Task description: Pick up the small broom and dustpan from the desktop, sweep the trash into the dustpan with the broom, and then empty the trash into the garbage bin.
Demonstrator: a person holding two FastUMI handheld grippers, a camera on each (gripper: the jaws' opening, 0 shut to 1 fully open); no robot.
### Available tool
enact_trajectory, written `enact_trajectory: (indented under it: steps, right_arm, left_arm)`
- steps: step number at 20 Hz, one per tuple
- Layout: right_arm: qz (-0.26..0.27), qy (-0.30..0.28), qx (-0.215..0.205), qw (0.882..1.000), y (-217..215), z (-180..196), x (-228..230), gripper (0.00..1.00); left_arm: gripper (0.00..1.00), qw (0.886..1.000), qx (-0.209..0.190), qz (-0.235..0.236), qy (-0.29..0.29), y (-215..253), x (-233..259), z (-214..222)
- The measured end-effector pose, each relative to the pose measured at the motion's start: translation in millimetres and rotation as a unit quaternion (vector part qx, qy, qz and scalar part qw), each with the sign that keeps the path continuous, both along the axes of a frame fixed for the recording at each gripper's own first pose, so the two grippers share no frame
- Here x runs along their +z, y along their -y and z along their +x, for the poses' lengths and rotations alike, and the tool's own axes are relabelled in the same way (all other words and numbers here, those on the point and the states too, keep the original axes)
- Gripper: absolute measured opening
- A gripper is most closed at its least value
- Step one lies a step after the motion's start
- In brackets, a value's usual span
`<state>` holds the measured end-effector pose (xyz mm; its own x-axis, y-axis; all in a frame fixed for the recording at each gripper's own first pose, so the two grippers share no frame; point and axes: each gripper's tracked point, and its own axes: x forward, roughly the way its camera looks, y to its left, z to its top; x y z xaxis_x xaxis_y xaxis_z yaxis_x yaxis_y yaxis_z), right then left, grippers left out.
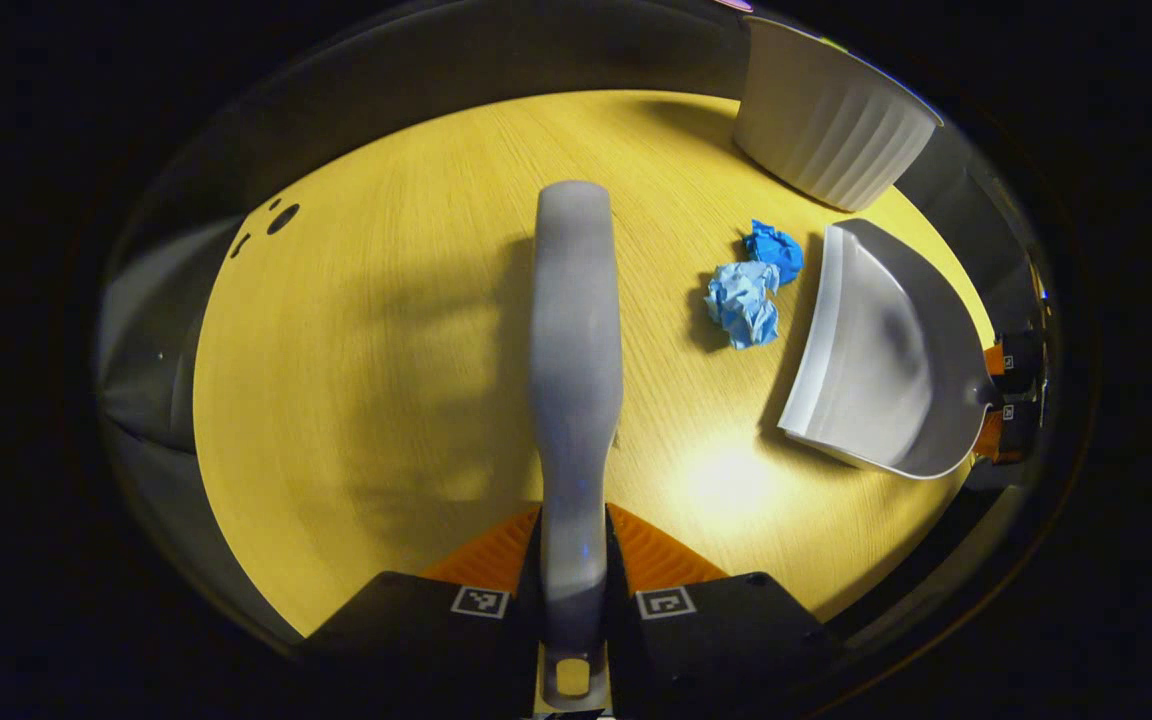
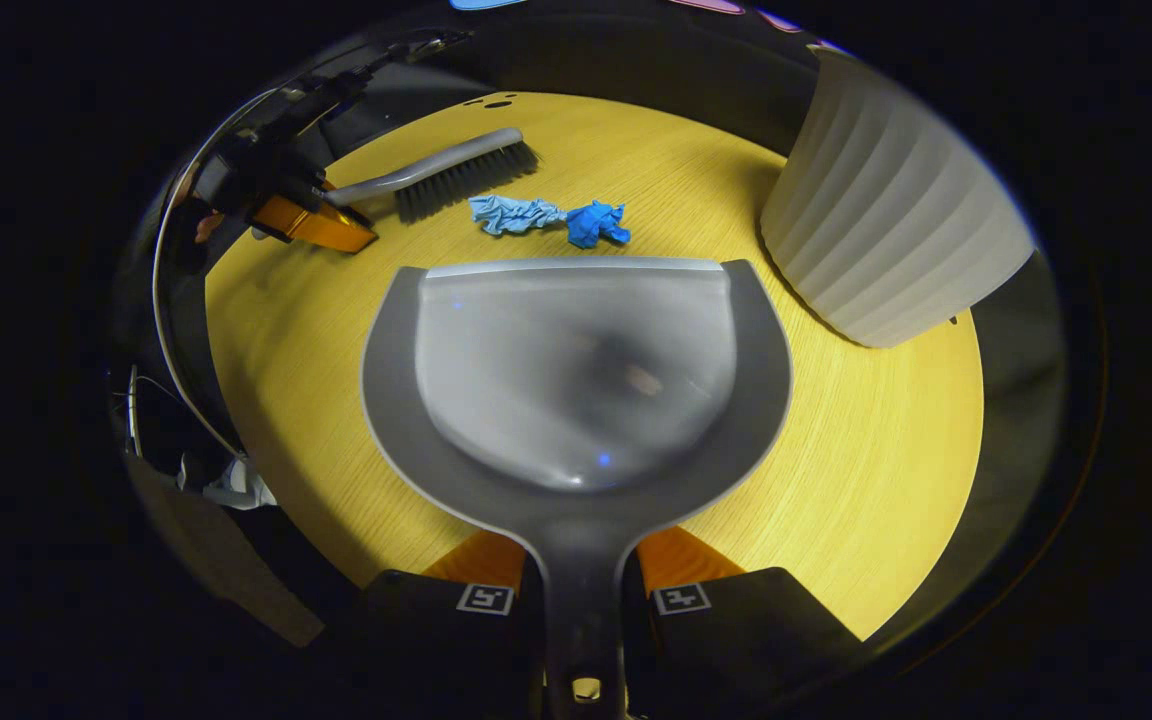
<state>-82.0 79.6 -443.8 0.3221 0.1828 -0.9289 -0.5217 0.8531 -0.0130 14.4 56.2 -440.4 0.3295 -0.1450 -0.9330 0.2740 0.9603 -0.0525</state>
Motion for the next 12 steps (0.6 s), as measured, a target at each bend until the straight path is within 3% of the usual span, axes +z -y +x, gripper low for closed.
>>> enact_trajectory:
  steps: [8,12]
  right_arm:
    - [0.001,-0.008,0.009,1.000,-3.5,1.8,-1.5,0.36]
    - [0.001,-0.013,0.014,1.000,-5.9,3.4,-2.7,0.36]
  left_arm:
    - [0.33,0.999,-0.035,0.004,0.029,10.3,8.6,19.4]
    - [0.30,0.996,-0.076,0.002,0.036,33.3,10.3,33.7]
